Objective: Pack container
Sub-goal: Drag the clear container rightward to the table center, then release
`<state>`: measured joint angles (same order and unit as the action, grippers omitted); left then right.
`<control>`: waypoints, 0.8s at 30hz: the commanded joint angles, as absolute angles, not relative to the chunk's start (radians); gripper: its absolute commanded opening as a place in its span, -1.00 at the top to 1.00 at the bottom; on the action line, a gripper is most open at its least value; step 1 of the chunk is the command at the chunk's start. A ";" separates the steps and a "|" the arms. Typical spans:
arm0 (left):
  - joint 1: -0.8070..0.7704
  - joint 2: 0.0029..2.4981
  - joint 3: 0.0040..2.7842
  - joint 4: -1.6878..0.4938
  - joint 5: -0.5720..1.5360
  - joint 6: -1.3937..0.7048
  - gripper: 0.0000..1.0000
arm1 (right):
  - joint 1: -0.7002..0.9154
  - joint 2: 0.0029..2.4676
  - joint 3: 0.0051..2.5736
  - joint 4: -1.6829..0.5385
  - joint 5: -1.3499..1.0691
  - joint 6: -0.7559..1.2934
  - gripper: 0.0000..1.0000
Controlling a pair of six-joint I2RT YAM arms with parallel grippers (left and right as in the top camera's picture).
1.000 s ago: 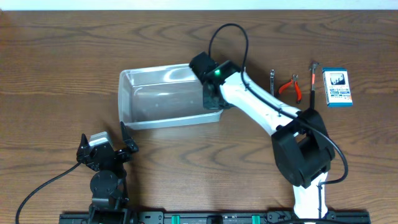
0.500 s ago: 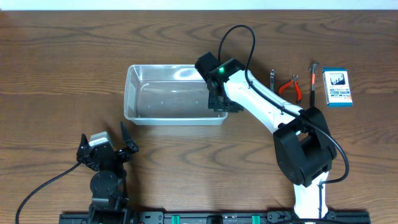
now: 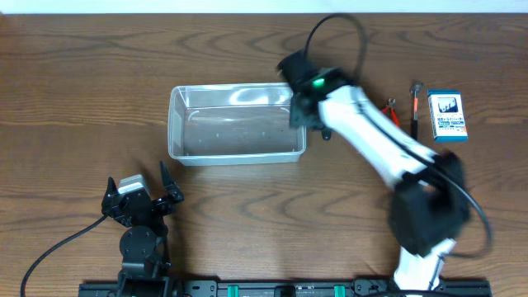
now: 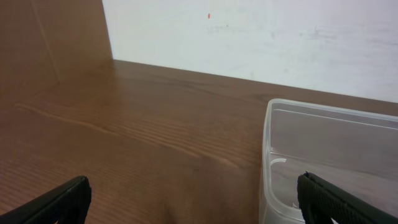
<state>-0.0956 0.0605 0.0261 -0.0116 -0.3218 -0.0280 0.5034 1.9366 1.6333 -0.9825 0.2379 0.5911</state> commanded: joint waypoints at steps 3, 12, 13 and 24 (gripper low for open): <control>-0.099 0.057 0.004 -0.041 -0.341 -0.027 -0.96 | 0.363 1.698 1.642 -0.942 0.197 0.276 -0.68; -0.099 0.057 0.004 -0.041 -0.341 -0.027 -0.96 | 0.119 1.617 1.634 -1.010 0.235 0.215 -0.80; -0.099 0.057 0.004 -0.041 -0.341 -0.027 -0.96 | 0.081 1.623 1.627 -1.013 0.235 0.215 -0.80; -0.099 0.057 0.004 -0.041 -0.342 -0.027 -0.96 | -0.241 1.805 1.516 -0.821 0.125 0.043 -0.99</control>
